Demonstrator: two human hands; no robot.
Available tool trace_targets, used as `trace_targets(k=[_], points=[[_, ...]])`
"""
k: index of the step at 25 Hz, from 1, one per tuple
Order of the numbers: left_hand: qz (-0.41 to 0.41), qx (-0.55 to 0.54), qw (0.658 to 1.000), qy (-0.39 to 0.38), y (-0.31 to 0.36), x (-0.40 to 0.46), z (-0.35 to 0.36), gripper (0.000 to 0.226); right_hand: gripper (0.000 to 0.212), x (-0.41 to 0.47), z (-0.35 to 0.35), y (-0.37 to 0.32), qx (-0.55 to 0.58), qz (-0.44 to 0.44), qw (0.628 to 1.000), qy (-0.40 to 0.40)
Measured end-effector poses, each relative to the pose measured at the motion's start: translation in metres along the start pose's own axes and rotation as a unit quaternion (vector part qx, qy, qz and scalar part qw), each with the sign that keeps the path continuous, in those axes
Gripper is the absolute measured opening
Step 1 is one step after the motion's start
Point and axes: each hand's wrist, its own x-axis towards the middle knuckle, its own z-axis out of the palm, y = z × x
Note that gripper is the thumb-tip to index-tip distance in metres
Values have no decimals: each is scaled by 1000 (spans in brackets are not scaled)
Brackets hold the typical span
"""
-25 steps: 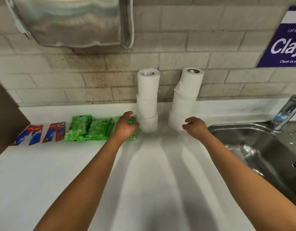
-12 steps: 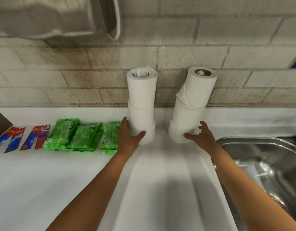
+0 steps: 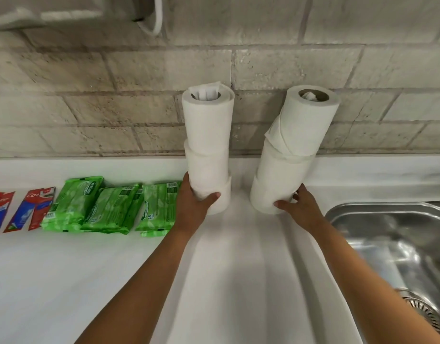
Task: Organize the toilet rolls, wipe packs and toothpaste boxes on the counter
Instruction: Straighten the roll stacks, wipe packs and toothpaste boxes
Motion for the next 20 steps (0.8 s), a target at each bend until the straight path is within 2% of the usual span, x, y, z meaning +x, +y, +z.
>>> trace_targets(k=[7, 13, 15, 17, 18, 20], points=[[6, 12, 997, -75, -3, 4, 10, 69, 70, -2, 26, -8, 34, -25, 998, -47], [-1, 11, 994, -105, 4, 5, 5, 71, 71, -5, 25, -14, 29, -36, 997, -64], [-5, -15, 994, -110, 11, 4, 0, 78, 83, -6, 18, -18, 23, -43, 997, -62], [0, -36, 998, -48, 21, 5, -7, 98, 107, -8, 9, -26, 57, -61, 996, -34], [5, -39, 999, -17, 28, 8, -10, 101, 113, -8, 5, -33, 80, -74, 994, -25], [18, -20, 999, -20, 40, 16, -10, 104, 115, -9, 1, -47, 113, -104, 987, -40]])
